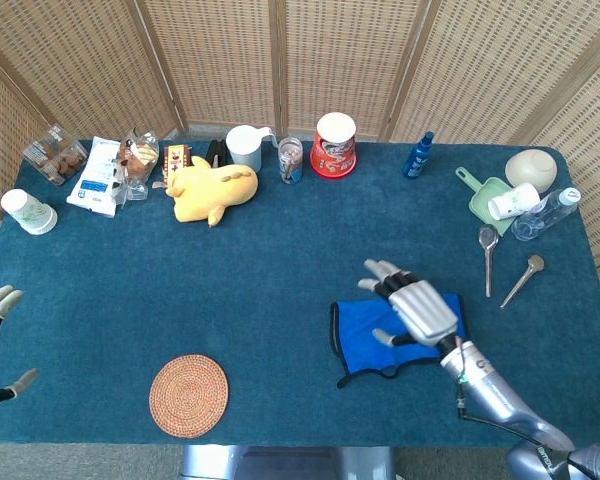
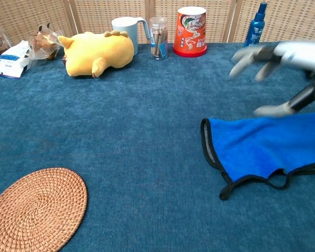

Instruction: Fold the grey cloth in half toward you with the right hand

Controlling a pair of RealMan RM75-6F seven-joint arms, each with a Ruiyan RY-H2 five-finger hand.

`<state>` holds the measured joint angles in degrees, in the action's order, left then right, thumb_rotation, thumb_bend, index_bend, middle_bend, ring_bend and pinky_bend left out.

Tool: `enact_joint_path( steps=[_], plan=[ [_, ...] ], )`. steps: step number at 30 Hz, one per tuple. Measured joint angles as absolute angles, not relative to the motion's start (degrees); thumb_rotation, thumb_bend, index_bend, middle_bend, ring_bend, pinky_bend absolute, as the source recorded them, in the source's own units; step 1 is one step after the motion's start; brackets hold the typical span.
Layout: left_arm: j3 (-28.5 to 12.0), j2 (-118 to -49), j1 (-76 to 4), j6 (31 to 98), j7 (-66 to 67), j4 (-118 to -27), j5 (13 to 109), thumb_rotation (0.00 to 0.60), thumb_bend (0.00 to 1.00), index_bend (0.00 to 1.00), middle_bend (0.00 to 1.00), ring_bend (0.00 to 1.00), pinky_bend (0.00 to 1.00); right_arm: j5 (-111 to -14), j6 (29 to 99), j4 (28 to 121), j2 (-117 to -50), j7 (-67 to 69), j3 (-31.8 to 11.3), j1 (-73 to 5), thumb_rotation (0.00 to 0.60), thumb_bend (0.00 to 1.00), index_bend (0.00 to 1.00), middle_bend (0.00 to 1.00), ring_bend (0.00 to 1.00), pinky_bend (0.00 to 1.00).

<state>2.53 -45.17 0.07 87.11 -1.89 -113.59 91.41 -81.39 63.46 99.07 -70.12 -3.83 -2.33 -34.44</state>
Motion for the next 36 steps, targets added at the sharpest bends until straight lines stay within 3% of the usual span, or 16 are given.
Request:
enact_joint_path(
  steps=[3,6,8,11,13,15,17,20,23,27,36],
  plan=[
    [2.54,-45.17,0.11,87.20,-1.89,-113.56,91.48,0.600,0.28,0.00,0.00,0.00,0.00,-83.68,69.50,95.38,-70.73,0.57,-3.11,-31.98,0.600,0.34,0.35,0.11,0.09,0.46],
    [2.57,-45.21,0.13,87.18,-1.76,-113.55,91.50,0.600,0.28,0.00,0.00,0.00,0.00,-85.01,76.17,91.58,-71.79,4.74,-4.06,-29.14,0.600,0.43,0.48,0.31,0.27,0.63],
    [2.60,-45.25,0.12,87.11,-1.67,-113.53,91.51,0.600,0.28,0.00,0.00,0.00,0.00,-85.74,80.79,87.93,-72.78,7.90,-4.76,-26.95,0.600,0.54,0.57,0.48,0.42,0.72],
    [2.60,-45.32,0.04,86.86,-1.55,-113.53,91.36,0.600,0.28,0.00,0.00,0.00,0.00,-85.95,85.34,83.60,-73.85,11.33,-5.59,-23.62,0.600,0.63,0.67,0.57,0.54,0.78],
    [2.60,-45.40,-0.01,86.72,-1.42,-113.51,91.23,0.600,0.28,0.00,0.00,0.00,0.00,-85.79,87.16,81.72,-74.16,12.43,-5.88,-21.44,0.600,0.61,0.61,0.55,0.55,0.78],
    [2.61,-45.49,-0.05,86.58,-1.23,-113.51,91.15,0.600,0.28,0.00,0.00,0.00,0.00,-85.60,87.76,80.95,-73.83,13.39,-5.70,-19.69,0.600,0.52,0.52,0.49,0.49,0.75],
    [2.64,-45.60,-0.06,86.49,-0.95,-113.56,91.15,0.600,0.28,0.00,0.00,0.00,0.00,-85.48,87.66,80.93,-72.90,14.48,-5.22,-18.77,0.600,0.37,0.42,0.37,0.36,0.65],
    [2.67,-45.77,-0.03,86.51,-0.47,-113.69,91.18,0.600,0.28,0.00,0.00,0.00,0.00,-85.40,87.23,81.28,-70.78,15.24,-4.37,-17.38,0.600,0.22,0.35,0.24,0.20,0.47],
    [2.64,-45.91,0.12,86.83,-0.15,-113.92,91.16,0.600,0.28,0.00,0.00,0.00,0.00,-85.44,86.81,81.80,-68.96,15.45,-3.52,-16.06,0.600,0.14,0.30,0.14,0.09,0.34],
    [2.49,-45.88,0.28,87.26,-0.32,-114.30,90.98,0.600,0.27,0.00,0.00,0.00,0.00,-85.60,86.30,83.53,-66.53,15.83,-2.73,-14.66,0.600,0.07,0.26,0.08,0.01,0.28],
    [2.18,-45.51,0.72,88.36,-2.50,-115.39,90.73,0.600,0.28,0.00,0.00,0.00,0.00,-86.39,91.02,86.27,-64.63,14.77,-2.66,-10.37,0.600,0.05,0.26,0.07,0.00,0.27]
  ],
)
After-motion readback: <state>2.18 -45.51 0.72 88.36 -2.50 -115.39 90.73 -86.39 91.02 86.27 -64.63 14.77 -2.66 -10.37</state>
